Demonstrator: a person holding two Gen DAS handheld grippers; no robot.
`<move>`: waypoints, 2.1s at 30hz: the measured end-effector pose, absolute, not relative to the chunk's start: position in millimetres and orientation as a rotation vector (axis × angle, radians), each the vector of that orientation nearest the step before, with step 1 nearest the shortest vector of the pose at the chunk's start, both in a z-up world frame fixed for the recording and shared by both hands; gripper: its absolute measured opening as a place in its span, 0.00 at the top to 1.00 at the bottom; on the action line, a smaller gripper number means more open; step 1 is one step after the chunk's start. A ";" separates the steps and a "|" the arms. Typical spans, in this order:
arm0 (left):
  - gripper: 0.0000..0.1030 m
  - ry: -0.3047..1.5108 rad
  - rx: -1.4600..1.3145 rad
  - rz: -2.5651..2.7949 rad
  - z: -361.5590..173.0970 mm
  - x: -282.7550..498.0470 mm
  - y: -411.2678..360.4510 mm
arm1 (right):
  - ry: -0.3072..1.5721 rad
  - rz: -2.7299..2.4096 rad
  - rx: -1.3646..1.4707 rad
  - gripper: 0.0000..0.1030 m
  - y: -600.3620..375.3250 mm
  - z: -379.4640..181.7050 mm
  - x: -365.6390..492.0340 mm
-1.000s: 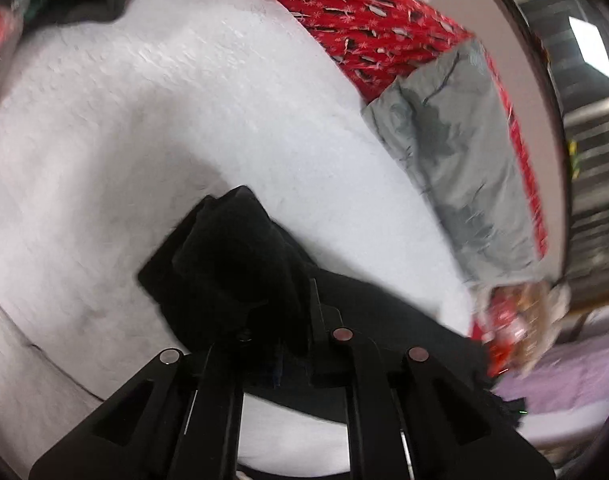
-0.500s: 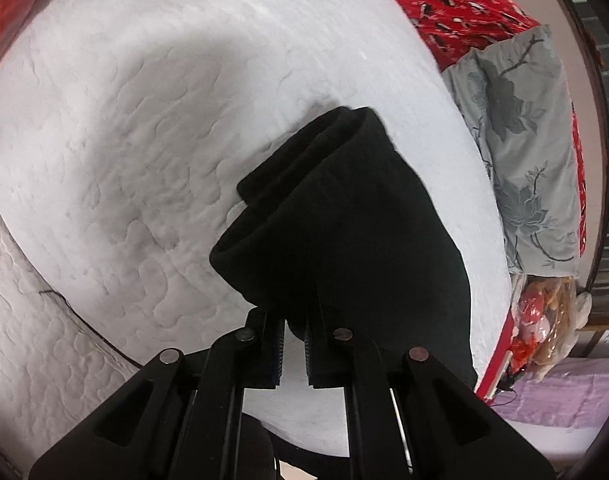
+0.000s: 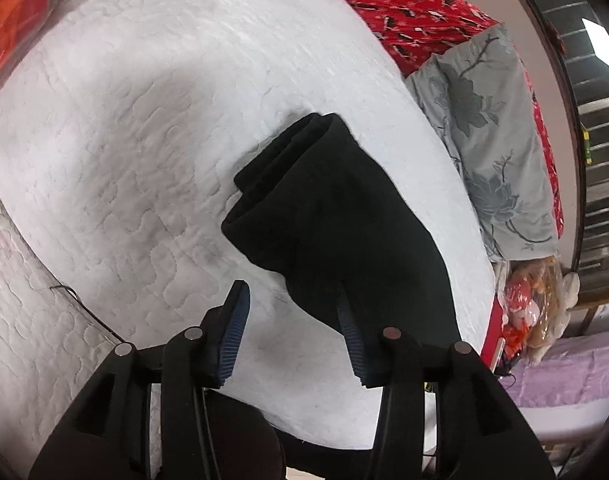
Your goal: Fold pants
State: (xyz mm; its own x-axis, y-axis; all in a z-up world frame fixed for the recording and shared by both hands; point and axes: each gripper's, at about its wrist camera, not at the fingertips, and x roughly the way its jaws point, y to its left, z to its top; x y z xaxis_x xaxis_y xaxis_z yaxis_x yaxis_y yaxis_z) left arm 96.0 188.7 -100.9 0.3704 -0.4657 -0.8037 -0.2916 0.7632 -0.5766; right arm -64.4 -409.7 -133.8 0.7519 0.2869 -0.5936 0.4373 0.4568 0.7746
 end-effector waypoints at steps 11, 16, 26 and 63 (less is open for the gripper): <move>0.58 1.258 -0.860 -0.110 -117.2 123.4 182.4 | 0.800 -0.137 1.207 0.46 -398.5 -158.5 -38.5; 0.58 1.271 -0.900 -0.152 -122.1 125.7 175.5 | 0.776 -0.151 1.290 0.46 -404.0 -158.2 -46.6; 0.58 1.308 -0.893 -0.128 -137.2 131.1 173.4 | 0.843 -0.140 1.399 0.39 -386.4 -181.3 -59.3; 0.64 1.223 -0.501 -0.137 -57.0 177.3 167.2 | 0.756 -0.234 0.930 0.44 -436.2 -106.3 -44.2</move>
State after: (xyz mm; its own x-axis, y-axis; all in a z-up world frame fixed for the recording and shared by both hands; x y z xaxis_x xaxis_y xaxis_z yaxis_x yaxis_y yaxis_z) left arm 177.3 167.2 -57.0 0.3476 -0.3641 -0.8641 -0.1639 0.8837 -0.4383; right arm -44.2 -436.2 -106.3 0.7240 0.1300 -0.6774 0.4896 0.5950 0.6374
